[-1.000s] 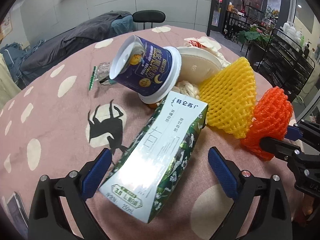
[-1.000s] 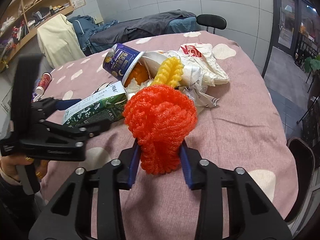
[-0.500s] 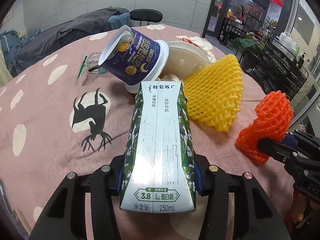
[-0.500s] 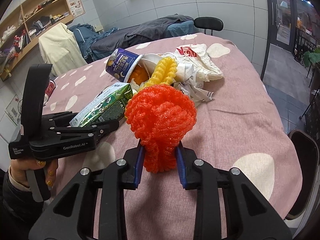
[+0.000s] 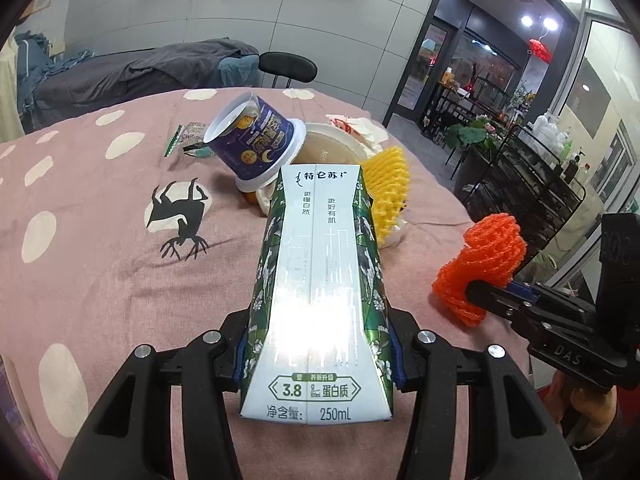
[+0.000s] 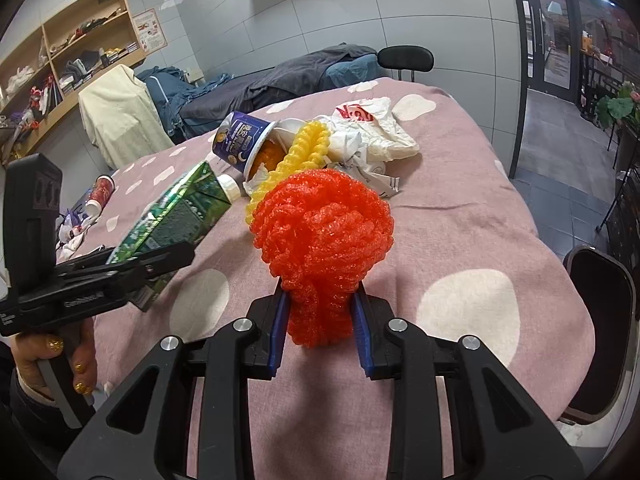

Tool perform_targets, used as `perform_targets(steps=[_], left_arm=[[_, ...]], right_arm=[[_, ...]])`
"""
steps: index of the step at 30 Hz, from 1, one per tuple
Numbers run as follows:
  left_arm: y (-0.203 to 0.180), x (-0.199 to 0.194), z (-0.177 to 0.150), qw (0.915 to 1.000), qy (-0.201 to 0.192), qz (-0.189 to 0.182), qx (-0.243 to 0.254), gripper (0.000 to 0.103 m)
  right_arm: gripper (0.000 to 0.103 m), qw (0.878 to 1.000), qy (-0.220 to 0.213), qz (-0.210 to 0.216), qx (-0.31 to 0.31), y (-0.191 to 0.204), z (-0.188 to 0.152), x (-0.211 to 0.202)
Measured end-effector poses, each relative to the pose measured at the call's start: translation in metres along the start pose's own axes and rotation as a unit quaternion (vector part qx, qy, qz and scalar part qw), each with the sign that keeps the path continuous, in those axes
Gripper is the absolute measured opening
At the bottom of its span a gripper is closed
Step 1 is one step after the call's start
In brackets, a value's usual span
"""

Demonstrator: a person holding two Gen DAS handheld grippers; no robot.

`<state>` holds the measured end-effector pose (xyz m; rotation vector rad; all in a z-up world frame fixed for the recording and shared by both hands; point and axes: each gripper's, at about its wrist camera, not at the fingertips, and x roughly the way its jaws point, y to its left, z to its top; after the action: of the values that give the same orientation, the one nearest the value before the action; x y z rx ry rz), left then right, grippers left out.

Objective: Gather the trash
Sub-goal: 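Carry the orange net and milk carton with both tools over the brown bin, then open the right tool to drop the net while the left tool drops the carton into the bin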

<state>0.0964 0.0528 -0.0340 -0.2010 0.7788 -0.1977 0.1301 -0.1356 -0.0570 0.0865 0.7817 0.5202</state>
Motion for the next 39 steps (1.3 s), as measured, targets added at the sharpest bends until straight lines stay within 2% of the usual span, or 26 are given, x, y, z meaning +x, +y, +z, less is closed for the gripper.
perform_targets(steps=[5,8,12,17,22,28,29,31,34,39], left_arm=[[-0.024,-0.004,0.005,0.9992,-0.011,-0.036,0.017,0.049],[-0.048,0.001,0.008,0.9972,-0.016,-0.055,0.047,0.049],[-0.086,0.017,0.013,0.9918,-0.013,-0.089,0.091,0.05],[-0.131,0.046,0.02,0.9824,0.002,-0.135,0.13,0.05],[-0.169,0.07,0.024,0.9726,0.029,-0.176,0.149,0.05],[-0.208,0.089,0.024,0.9624,0.055,-0.203,0.172,0.05],[-0.212,0.092,0.023,0.9608,0.059,-0.206,0.176,0.05],[-0.224,0.099,0.022,0.9584,0.065,-0.208,0.184,0.05],[-0.238,0.108,0.018,0.955,0.078,-0.212,0.192,0.05],[-0.261,0.126,0.01,0.9491,0.107,-0.211,0.208,0.05]], right_arm=[[0.029,0.999,-0.023,-0.008,0.022,-0.019,-0.004,-0.016],[0.029,0.998,-0.047,-0.025,0.035,-0.035,-0.004,-0.032],[0.029,0.993,-0.074,-0.065,0.064,-0.068,-0.003,-0.053],[0.029,0.979,-0.091,-0.14,0.119,-0.132,-0.011,-0.069],[0.029,0.956,-0.059,-0.221,0.185,-0.216,-0.034,-0.059],[0.03,0.93,0.018,-0.243,0.276,-0.297,-0.08,-0.014],[0.031,0.926,0.022,-0.246,0.284,-0.303,-0.089,-0.009],[0.052,0.919,0.031,-0.252,0.302,-0.315,-0.098,0.0],[0.067,0.913,0.029,-0.256,0.317,-0.318,-0.107,0.001],[0.07,0.911,0.028,-0.256,0.323,-0.317,-0.12,-0.005]])
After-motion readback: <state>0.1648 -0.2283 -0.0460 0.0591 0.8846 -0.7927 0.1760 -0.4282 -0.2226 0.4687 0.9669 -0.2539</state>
